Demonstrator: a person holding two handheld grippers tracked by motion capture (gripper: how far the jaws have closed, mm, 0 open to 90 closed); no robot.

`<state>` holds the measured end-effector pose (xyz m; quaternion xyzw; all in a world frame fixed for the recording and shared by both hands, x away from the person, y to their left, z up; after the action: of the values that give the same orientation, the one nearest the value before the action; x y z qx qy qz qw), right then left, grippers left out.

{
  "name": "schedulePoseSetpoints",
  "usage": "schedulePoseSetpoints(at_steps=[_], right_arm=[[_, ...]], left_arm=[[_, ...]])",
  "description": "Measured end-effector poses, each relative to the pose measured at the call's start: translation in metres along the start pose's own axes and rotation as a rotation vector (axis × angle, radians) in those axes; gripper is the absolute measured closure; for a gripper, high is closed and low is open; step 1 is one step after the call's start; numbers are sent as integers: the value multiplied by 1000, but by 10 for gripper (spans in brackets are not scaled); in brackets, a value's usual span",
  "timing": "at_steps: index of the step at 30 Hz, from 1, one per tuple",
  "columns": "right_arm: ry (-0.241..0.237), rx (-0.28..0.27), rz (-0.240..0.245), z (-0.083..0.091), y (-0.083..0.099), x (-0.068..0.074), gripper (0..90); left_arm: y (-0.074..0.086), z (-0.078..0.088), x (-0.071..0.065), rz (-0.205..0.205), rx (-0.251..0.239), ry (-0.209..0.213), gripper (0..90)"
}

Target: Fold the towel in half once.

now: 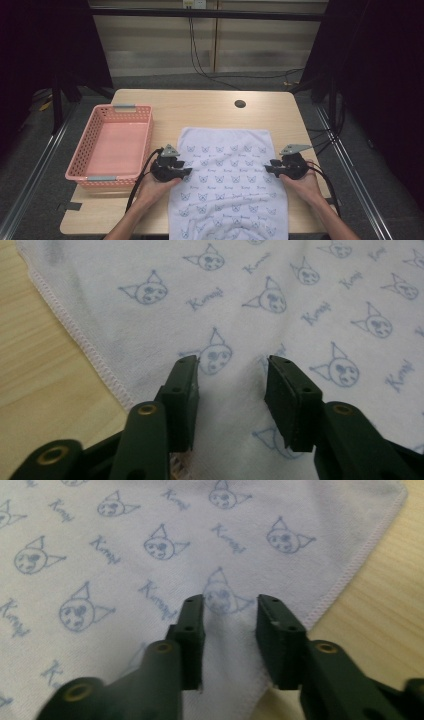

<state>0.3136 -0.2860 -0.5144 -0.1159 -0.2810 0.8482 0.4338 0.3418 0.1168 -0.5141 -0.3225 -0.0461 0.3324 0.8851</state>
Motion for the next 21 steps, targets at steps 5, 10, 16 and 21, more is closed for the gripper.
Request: schedulePoseSetpoints(at_steps=[5,10,16,21], right_arm=[[-8,21,-12,10,12,6,861],[-46,45,6,25,29,18,870],[-108,89,20,45,53,38,853],[-98,35,21,51,45,30,606]], left_arm=[[10,7,-6,-14,13,6,839],[23,17,-27,-19,45,62,852],[41,32,-51,-71,101,134,818],[13,38,-35,-9,-16,102,657]])
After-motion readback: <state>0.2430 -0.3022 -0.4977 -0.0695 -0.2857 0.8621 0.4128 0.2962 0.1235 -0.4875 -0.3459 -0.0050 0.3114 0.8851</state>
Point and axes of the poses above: each handheld gripper's, and its own axes: z roughly backward along the jaws, y roughly out of its underside, x roughly to its left, the point moved 2 cm from there along -z, roughly forward along the jaws, and after that the axes turned 8 degrees about x, right-handed, at the moved point
